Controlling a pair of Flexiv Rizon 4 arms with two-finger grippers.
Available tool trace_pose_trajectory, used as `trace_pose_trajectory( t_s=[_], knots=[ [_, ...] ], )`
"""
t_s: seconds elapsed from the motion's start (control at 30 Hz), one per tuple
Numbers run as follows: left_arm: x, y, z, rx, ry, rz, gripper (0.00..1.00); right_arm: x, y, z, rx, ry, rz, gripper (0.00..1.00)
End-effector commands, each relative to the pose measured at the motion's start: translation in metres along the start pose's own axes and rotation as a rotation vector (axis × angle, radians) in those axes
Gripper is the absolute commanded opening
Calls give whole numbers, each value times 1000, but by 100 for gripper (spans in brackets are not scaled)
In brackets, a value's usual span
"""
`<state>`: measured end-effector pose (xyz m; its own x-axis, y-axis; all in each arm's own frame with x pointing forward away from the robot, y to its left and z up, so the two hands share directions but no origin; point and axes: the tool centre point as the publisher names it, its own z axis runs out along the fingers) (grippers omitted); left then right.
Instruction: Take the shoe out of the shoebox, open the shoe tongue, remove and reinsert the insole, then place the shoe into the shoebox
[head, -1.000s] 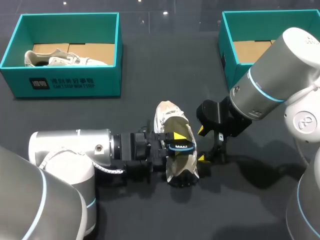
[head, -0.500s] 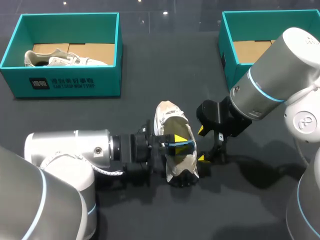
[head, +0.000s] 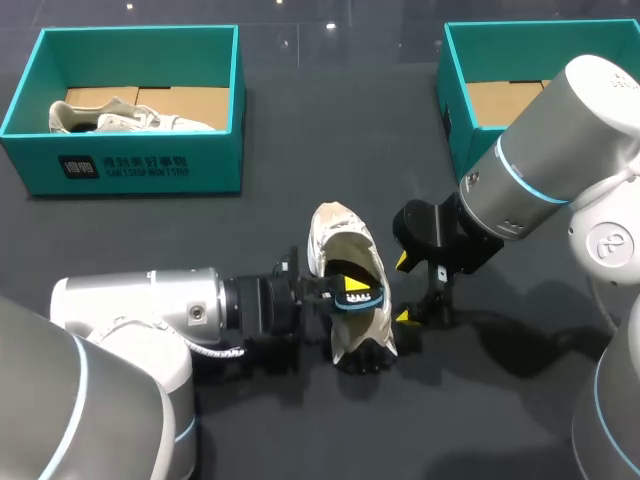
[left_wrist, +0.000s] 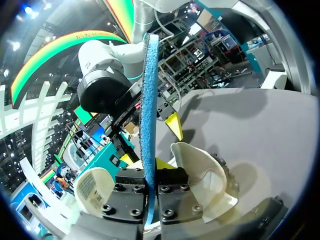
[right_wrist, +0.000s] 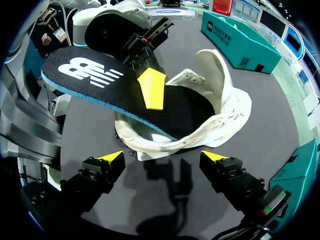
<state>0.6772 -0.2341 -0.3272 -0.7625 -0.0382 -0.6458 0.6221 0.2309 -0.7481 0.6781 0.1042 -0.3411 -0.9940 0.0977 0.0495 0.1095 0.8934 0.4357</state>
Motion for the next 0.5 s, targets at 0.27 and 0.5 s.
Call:
trace_pose_trajectory(
  t_s=[0.27, 0.5],
  knots=[
    [-7, 22, 9, -47, 13, -10, 0, 1, 0, 0, 1, -3, 1, 100],
    [-6, 26, 8, -80, 17, -34, 0, 1, 0, 0, 1, -3, 1, 100]
  ],
)
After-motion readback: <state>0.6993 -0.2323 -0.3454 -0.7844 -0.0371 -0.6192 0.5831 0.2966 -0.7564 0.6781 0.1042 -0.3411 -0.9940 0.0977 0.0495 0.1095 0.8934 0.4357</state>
